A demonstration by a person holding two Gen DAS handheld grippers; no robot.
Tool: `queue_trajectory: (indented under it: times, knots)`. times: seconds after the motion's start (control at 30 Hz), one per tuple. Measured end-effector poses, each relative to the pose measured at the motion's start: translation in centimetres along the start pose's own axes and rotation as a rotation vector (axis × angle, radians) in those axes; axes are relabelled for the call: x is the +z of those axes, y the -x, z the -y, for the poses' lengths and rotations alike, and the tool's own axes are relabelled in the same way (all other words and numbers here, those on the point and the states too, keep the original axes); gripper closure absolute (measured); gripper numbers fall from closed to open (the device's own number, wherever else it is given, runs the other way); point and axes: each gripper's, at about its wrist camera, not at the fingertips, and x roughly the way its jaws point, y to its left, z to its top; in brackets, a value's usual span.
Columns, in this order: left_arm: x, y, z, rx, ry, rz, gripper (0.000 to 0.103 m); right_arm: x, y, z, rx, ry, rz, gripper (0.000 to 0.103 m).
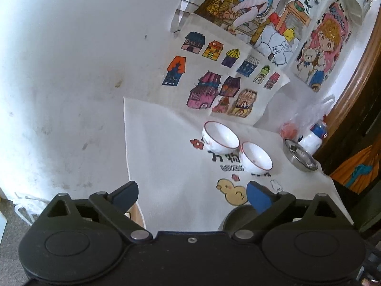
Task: Organize plates and bowls
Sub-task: 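Lower the steel bowl onto the printed mat and open both grippers, then move both grippers to the nearer red-rimmed white bowl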
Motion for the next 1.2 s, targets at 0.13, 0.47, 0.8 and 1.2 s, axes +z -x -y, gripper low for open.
queue_trajectory:
  times: [0.13,0.47,0.8,1.2]
  knots:
    - [1.0,-0.9,0.4,-0.021,0.019,-0.003,0.002,0.1,-0.6,0.1,-0.033,0.034,0.025,0.000]
    - [3.2,-4.1,2.0,-0.039,-0.013,-0.023,0.001,0.7,-3.1,1.0,-0.080,0.067,0.032,0.000]
    - [5.3,-8.6,2.8,-0.087,-0.032,-0.084,0.001,3.4,-7.2,3.4,-0.080,-0.011,-0.121,0.000]
    - [6.4,-16.8,6.5,-0.101,0.033,-0.343,0.001,6.0,-14.4,5.8,-0.034,0.041,-0.253,0.000]
